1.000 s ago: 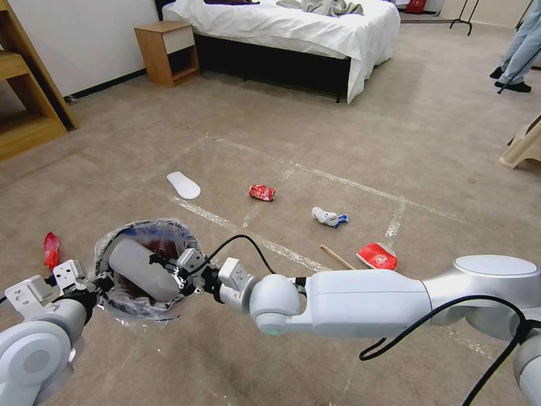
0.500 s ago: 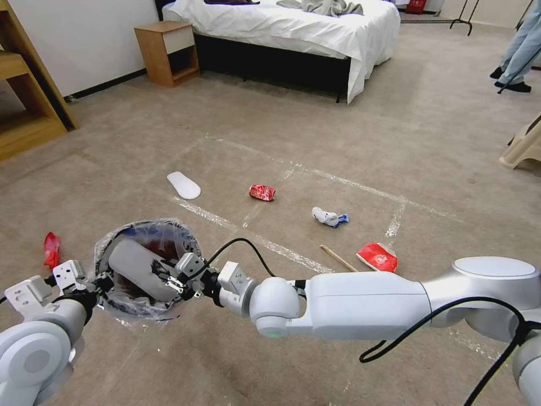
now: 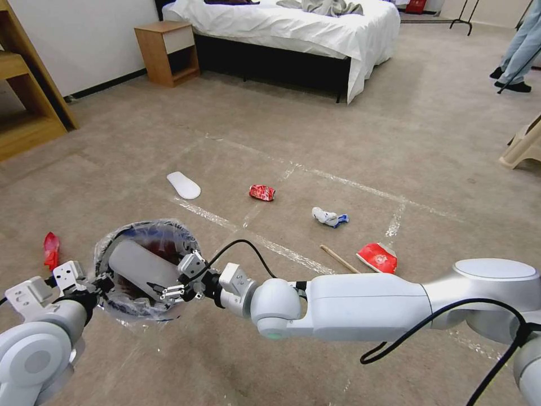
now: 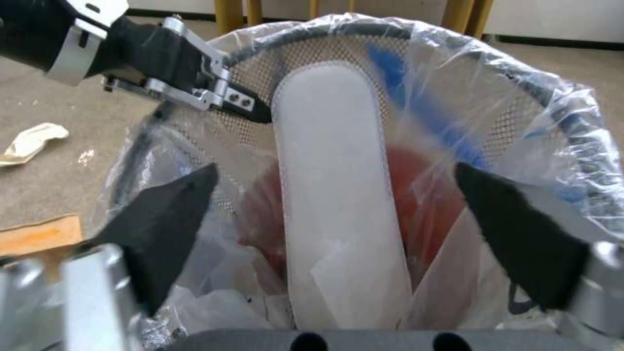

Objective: Pick up the trash bin and place the garbage on the floor into it.

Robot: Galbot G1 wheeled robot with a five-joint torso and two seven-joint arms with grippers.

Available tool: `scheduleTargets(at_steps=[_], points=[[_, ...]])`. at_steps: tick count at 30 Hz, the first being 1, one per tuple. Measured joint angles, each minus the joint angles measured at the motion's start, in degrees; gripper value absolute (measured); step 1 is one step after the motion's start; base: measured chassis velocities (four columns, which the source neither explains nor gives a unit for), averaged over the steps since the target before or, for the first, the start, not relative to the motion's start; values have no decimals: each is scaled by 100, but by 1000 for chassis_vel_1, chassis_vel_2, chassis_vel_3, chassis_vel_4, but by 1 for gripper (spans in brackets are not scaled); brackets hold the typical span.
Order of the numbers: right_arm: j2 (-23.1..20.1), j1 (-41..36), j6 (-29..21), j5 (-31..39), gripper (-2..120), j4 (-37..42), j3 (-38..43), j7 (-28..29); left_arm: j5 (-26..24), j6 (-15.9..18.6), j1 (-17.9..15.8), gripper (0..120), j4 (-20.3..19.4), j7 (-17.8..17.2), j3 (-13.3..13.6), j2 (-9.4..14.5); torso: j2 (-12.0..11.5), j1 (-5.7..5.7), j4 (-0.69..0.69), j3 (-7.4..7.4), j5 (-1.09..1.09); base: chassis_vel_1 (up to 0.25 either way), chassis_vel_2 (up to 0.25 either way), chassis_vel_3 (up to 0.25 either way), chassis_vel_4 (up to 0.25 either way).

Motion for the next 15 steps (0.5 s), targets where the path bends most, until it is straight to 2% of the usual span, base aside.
scheduleTargets(at_steps=[6,15], points=[[8,-113,200,44,100,65,200,-37,59,0,0,0,55,31,21,-33,0,0,0,0,0,0,0,0,0],[217,-366,908,159,100,226,1058,-458,93,-12,-17,0,114,47,16,-36,-1,0,0,0,0,0,0,0,0]])
